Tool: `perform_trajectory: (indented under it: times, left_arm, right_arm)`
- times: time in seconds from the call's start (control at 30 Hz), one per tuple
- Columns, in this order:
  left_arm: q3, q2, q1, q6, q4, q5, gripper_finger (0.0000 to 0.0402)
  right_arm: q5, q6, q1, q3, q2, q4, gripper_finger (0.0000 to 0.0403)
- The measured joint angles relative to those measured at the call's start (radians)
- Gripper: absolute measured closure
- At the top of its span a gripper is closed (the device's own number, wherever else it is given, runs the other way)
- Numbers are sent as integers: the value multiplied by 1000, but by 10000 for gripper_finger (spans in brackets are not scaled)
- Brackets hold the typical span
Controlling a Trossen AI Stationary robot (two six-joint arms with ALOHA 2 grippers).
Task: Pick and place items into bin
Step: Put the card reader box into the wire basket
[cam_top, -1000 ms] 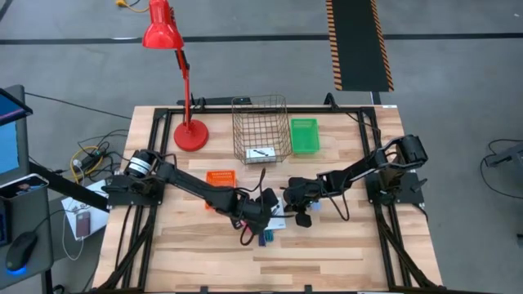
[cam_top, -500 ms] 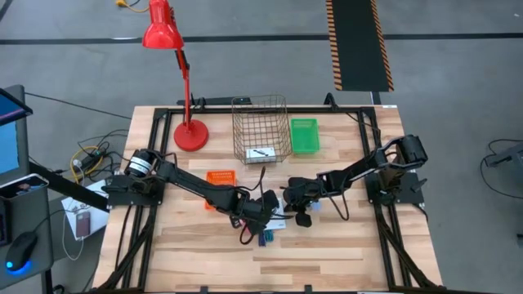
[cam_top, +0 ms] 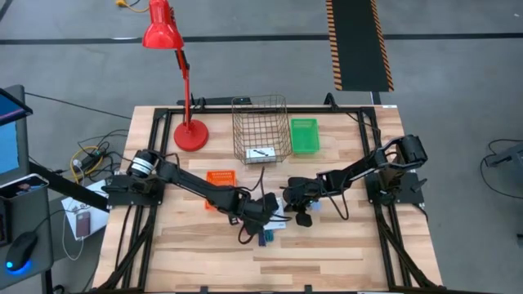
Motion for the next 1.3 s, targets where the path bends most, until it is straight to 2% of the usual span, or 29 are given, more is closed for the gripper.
perform_trajectory:
  times: [0.2,0.47,0.9,1.3]
  left_arm:
    - [2,48,-8,-22,43,-73,264]
    - [2,49,-8,-54,77,-94,264]
    - [2,50,-9,-51,127,-59,265]
    - [2,50,-11,-50,148,-89,295]
  right_arm:
    - [-3,-16,0,1,0,-5,403]
    - [-3,-33,0,1,-1,-12,403]
    - [-5,-58,0,1,-1,-17,403]
    - [-7,-58,0,-1,-1,-21,403]
